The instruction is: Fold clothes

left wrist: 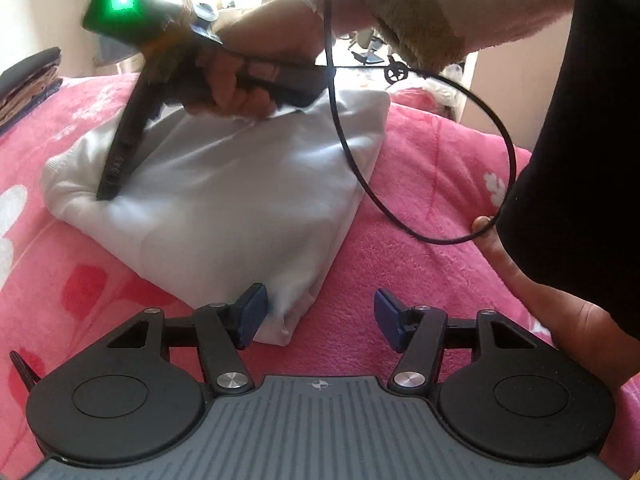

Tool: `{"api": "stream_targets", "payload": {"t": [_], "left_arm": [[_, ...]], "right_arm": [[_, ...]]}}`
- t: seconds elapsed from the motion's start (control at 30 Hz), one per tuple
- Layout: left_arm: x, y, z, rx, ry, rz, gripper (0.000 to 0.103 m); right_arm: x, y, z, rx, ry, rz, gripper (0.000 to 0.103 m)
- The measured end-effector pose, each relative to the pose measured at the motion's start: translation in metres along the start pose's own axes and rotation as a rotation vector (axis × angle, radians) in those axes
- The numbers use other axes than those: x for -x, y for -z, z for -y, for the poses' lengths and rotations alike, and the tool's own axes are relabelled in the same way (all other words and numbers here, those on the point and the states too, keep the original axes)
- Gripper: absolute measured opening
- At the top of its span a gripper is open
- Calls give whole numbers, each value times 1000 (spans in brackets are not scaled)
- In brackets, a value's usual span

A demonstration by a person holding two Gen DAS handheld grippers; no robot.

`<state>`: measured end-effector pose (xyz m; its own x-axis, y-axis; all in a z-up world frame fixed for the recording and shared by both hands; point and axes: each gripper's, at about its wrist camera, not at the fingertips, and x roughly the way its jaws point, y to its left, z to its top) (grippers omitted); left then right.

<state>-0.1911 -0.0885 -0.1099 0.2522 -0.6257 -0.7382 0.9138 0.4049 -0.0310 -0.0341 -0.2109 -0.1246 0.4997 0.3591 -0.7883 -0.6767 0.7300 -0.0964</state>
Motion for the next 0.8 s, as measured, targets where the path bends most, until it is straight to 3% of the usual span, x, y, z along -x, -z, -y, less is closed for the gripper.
{"api": "stream_targets", "payload": {"t": [0.07, 0.2, 0.3, 0.47, 0.6, 0.7, 0.8], "left_arm": [[0, -1, -1, 18, 6, -2, 59], [0, 0, 3, 13, -3, -3, 59], [1, -1, 3, 8, -4, -1, 59], [2, 0, 3, 19, -2, -5, 59], [2, 1, 4, 14, -3, -4, 59], [1, 1, 4, 6, -8, -2, 59], [3, 1, 5, 16, -2, -4, 59]], "right_arm": [[11, -18, 3, -60, 3, -20, 0], [21, -41, 4, -63, 21, 93, 1], [-33, -31, 17, -31, 113, 13, 0], [-11, -39, 40, -235, 47, 91, 0], [6, -42, 30, -235, -68, 115, 0], [-28, -25, 25, -171, -16, 18, 0], [-9, -31, 34, -268, -36, 48, 0]]}}
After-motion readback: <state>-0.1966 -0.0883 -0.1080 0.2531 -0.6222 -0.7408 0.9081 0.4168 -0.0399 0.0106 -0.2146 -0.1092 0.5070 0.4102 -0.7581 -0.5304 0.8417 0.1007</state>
